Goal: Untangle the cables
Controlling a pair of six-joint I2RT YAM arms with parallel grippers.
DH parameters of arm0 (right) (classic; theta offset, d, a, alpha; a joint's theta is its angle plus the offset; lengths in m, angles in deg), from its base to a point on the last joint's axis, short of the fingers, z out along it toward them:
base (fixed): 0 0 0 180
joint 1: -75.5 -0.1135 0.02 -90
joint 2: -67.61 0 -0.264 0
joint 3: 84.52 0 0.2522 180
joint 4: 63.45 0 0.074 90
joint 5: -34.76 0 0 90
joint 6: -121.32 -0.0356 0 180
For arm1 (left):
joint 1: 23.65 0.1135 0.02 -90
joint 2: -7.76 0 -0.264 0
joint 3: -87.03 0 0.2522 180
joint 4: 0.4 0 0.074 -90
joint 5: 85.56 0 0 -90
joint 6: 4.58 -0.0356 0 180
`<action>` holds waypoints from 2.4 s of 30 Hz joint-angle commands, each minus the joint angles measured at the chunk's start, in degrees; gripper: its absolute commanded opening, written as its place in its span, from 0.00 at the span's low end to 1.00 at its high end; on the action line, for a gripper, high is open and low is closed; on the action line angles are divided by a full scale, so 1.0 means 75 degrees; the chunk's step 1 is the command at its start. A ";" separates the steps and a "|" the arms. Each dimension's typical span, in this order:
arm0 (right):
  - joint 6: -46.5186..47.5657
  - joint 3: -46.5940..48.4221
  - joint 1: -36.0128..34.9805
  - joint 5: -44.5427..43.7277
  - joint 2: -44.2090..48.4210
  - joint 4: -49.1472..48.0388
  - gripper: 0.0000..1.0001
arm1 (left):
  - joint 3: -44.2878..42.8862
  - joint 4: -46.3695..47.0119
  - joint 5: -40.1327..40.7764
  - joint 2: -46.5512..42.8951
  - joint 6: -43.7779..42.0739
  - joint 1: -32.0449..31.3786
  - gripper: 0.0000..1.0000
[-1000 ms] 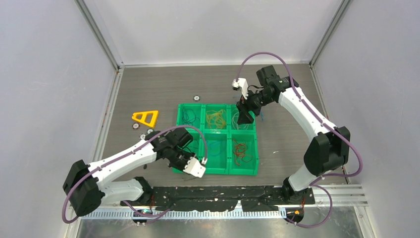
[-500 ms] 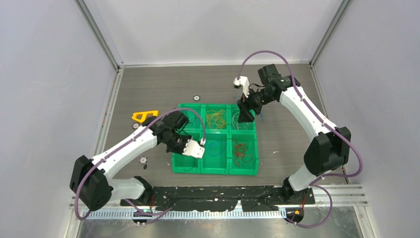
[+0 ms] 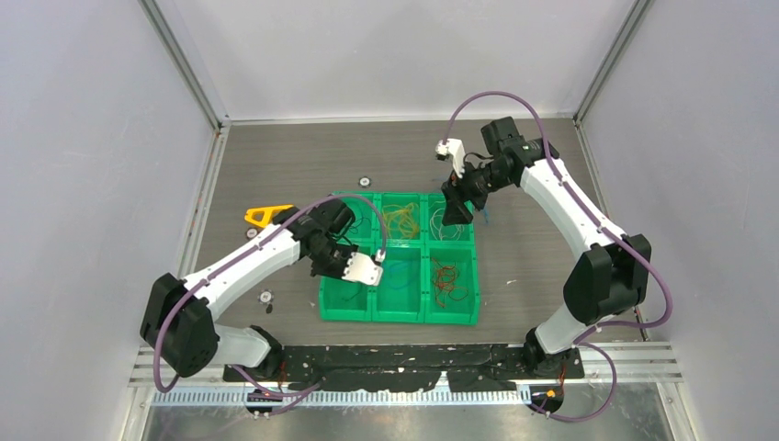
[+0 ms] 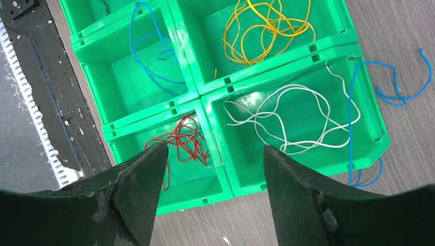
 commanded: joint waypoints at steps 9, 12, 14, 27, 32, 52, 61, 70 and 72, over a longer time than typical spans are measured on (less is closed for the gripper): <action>-0.0394 0.1071 0.1012 0.0377 -0.0567 0.0006 0.76 | -0.1200 -0.1591 -0.2195 -0.0673 0.0464 0.0306 0.74; -0.0865 0.1392 0.1704 0.0268 -0.0994 -0.0213 0.76 | -0.1672 -0.1617 -0.2659 -0.0782 0.1069 0.0703 0.81; -0.1158 0.1644 0.2004 -0.0170 -0.1402 -0.0310 0.75 | -0.1885 -0.1410 -0.2785 -0.0778 0.1518 0.0930 0.84; -0.0794 0.2064 0.2179 -0.1344 -0.3131 -0.0408 0.75 | -0.1771 -0.0775 -0.2554 -0.0475 0.2262 0.1250 0.83; -0.0494 0.2315 0.2178 -0.1502 -0.3655 -0.0253 0.76 | -0.2020 -0.0766 -0.2507 -0.0270 0.2310 0.1255 0.83; 0.0579 0.1377 0.3135 -0.0355 -0.2766 0.1188 0.95 | -0.2077 -0.0797 -0.2463 -0.0084 0.2278 0.1254 0.83; -0.1399 0.0857 0.2291 -0.2503 -0.3186 -0.1396 0.84 | -0.2150 -0.0799 -0.2314 -0.0172 0.2205 0.1255 0.83; -0.1583 0.1308 0.1988 -0.4249 -0.3935 -0.1510 0.44 | -0.1918 -0.0445 -0.2208 -0.0415 0.2338 0.1255 0.83; -0.1360 0.1462 0.2117 -0.4434 -0.4068 -0.1386 0.31 | -0.1905 -0.0390 -0.2165 -0.0414 0.2321 0.1250 0.83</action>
